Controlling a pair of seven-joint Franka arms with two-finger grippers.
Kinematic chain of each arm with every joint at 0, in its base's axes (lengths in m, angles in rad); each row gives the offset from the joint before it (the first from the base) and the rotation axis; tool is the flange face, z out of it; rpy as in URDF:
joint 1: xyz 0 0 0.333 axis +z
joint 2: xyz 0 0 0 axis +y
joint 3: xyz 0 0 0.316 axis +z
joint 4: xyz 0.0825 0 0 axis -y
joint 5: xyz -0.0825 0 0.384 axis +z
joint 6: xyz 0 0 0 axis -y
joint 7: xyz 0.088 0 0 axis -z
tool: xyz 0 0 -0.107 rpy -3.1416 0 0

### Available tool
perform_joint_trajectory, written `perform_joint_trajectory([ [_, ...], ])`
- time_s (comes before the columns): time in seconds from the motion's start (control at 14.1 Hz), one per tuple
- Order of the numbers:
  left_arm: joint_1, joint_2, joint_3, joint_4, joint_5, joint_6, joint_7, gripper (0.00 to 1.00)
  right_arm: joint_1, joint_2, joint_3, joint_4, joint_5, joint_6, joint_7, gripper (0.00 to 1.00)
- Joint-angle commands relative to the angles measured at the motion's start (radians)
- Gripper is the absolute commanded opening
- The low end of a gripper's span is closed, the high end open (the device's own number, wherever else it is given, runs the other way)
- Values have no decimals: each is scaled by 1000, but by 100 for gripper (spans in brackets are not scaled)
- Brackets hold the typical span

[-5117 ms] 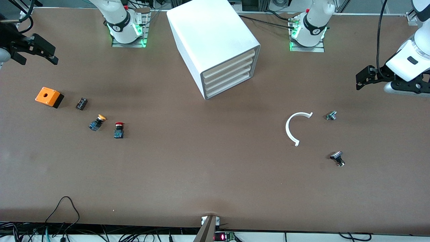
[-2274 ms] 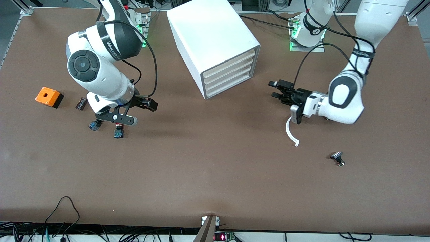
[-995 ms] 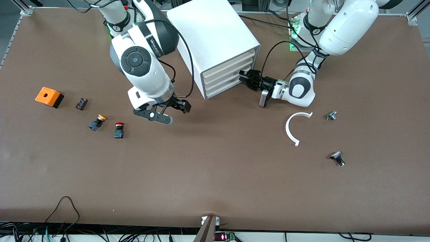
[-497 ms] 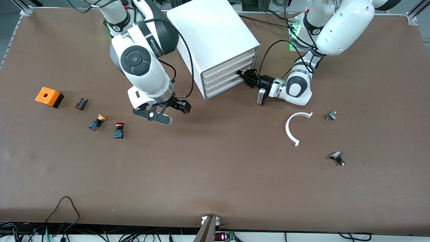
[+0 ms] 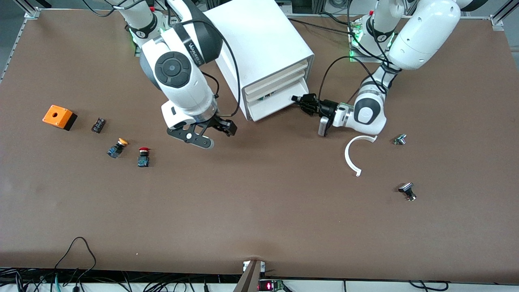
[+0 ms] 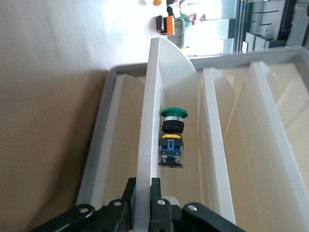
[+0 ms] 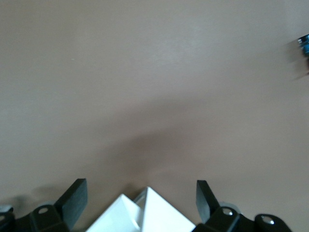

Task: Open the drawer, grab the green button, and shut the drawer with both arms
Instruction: 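Grip the drawer handle with the left gripper and pull the drawer open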

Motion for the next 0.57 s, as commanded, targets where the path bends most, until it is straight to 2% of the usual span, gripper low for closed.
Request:
perform_joint_trajectory([
  [0.0, 37, -8, 21, 95, 95, 7, -138, 0, 41, 100, -9, 148, -5, -8, 76, 100],
  [0.21, 96, -8, 21, 176, 228, 6, -239, 0, 81, 177, -16, 252, -8, 9, 154, 100],
  [0.36, 108, -8, 19, 192, 267, 4, -288, 2, 107, 213, -17, 280, -11, 70, 214, 100],
  [0.43, 108, -8, 21, 193, 267, 5, -294, 77, 122, 224, -18, 281, -17, 97, 245, 100],
  [0.5, 111, -8, 21, 193, 270, 2, -295, 100, 138, 233, -18, 281, -26, 117, 277, 100],
])
